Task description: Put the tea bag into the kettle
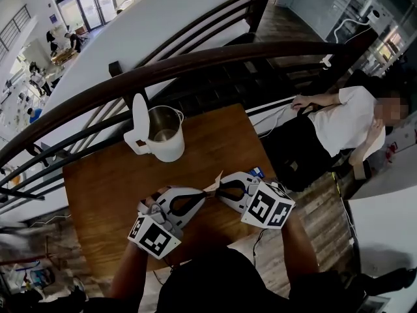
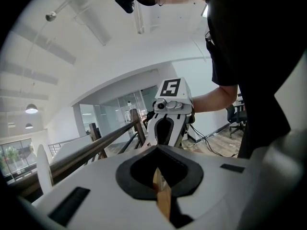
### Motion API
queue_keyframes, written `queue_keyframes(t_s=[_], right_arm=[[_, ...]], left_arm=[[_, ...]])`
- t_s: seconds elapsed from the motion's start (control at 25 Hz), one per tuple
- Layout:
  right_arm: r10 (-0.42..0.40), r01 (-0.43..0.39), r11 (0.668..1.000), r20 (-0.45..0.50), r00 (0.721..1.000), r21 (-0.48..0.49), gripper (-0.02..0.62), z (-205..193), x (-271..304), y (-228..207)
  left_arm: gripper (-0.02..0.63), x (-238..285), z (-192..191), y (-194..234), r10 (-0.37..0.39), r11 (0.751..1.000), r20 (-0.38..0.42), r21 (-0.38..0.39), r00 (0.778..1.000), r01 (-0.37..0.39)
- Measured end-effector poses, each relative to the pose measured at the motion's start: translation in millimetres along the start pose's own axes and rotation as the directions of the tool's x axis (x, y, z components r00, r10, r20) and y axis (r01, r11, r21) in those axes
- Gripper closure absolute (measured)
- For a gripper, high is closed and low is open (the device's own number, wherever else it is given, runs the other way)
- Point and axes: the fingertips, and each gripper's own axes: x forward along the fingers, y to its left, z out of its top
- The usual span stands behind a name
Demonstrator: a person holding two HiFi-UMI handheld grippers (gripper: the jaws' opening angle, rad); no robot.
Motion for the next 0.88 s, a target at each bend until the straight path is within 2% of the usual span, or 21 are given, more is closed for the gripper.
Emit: queue_keyframes(t_s=[0.2, 0.64, 0.72, 0.88], right_arm=[[0.025, -0.025, 1.000, 0.025, 0.999, -0.004, 0.552, 6, 2, 6], [0.076, -0.076, 0.997, 0.080, 0.994, -0.011, 0.557, 21, 7, 15], [0.082, -0.079, 0.996, 0.089, 0.993, -0.027, 0.580, 24, 12, 18], [0.077, -0.076, 0.997, 0.092, 0.993, -0.012, 0.581, 18, 15, 17]], left_arm=[[0.604, 1, 7, 0, 0.000, 1.000, 0.020, 0.006, 1.000, 0.000], [0.604, 3, 19, 5, 0.026, 0.999, 0.079, -0.032, 0.997, -0.024], [0.604, 7, 20, 4, 0.023, 0.999, 0.083, -0.036, 0.996, -0.020], [0.604, 5, 15, 9, 0.029, 0.999, 0.072, -0.038, 0.997, -0.027]])
